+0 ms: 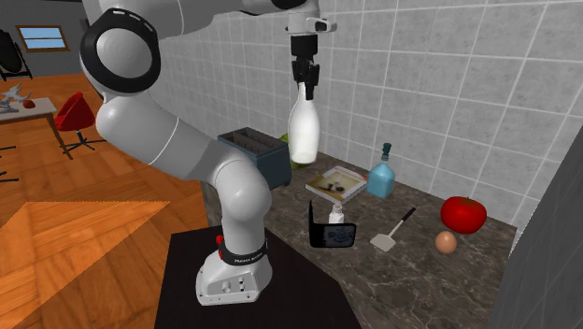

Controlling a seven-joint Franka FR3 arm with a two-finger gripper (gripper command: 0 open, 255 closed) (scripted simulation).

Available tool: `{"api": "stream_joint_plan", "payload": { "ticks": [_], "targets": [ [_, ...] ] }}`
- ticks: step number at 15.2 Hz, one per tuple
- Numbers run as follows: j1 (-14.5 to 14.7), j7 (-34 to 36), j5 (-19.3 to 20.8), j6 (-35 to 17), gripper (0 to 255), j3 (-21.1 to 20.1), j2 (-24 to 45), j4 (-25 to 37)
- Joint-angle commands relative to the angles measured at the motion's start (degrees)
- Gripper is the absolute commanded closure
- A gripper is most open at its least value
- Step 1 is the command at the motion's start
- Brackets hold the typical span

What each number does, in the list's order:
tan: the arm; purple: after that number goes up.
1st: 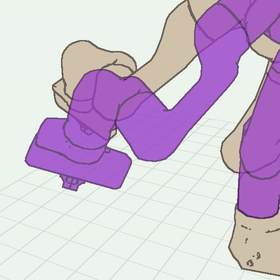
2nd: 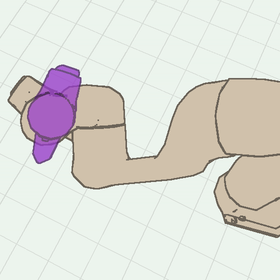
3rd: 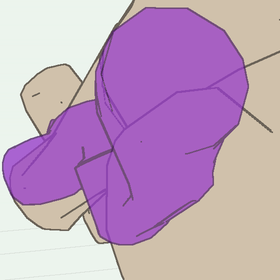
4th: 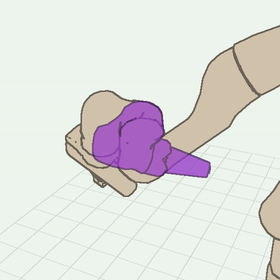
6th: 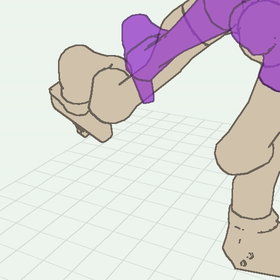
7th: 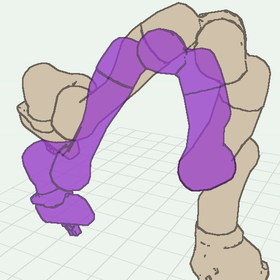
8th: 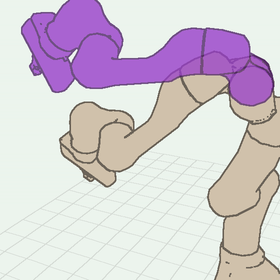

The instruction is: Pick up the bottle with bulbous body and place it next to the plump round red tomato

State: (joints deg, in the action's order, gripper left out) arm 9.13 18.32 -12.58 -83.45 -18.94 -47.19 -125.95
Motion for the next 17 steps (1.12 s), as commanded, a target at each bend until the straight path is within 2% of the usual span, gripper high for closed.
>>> {"api": "stream_joint_plan", "payload": {
  "ticks": [1, 17],
  "targets": [
    [-0.2, 0.1, 0.3, 1.3, 255, 0.2, 0.8, 2.1],
    [-1.5, 1.2, 2.0, 12.0, 255, 1.0, 7.8, 19.7]
  ]
}}
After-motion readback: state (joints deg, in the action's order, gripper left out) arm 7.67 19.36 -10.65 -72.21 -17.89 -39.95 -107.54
